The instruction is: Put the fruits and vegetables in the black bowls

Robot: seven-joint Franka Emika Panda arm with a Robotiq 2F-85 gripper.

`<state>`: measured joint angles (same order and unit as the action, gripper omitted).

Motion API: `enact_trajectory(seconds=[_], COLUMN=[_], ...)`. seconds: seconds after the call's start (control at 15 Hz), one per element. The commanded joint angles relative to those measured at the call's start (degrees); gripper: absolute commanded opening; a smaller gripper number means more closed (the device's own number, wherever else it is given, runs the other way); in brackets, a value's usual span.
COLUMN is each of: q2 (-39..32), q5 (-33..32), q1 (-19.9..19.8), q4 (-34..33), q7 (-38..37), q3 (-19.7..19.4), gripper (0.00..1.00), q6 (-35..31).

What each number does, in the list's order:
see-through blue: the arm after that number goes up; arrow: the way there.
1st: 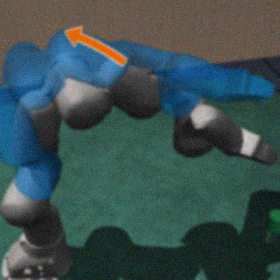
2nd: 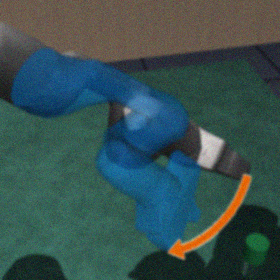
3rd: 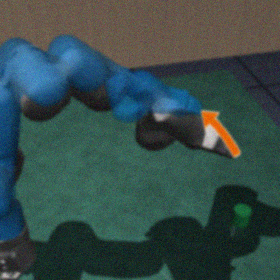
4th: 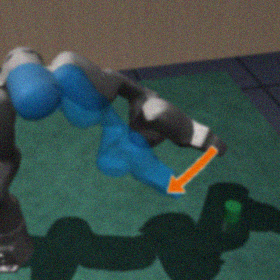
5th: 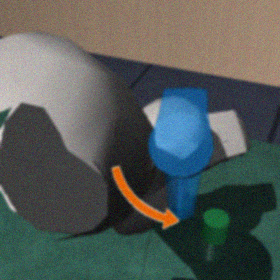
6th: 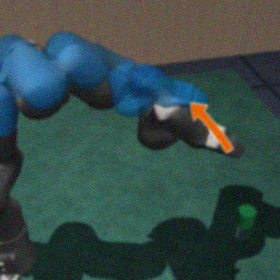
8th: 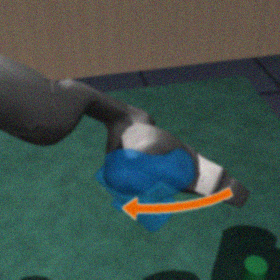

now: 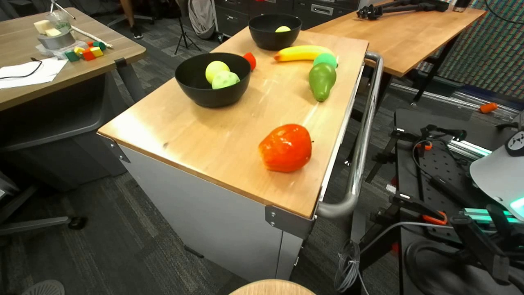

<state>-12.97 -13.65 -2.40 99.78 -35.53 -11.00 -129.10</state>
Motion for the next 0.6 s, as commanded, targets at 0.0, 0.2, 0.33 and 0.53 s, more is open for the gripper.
enact_trajectory(seconds=[0.0, 0.2, 0.33, 0.53], q2=[-6.3, -9.6, -10.9, -10.7], q5=[-0.4, -0.8, -0.6, 0.0], q1=[-0.5, -0.1, 0.3, 0.9], q4=[-6.5, -8.1, -8.8, -9.2], q7=[-1.5, -3.1, -4.4, -5.5], q3=[-0.5, -1.3, -1.4, -0.9], gripper=[0.01, 0.01, 0.31, 0.47], q6=[4.5, 7.1, 8.0, 8.9])
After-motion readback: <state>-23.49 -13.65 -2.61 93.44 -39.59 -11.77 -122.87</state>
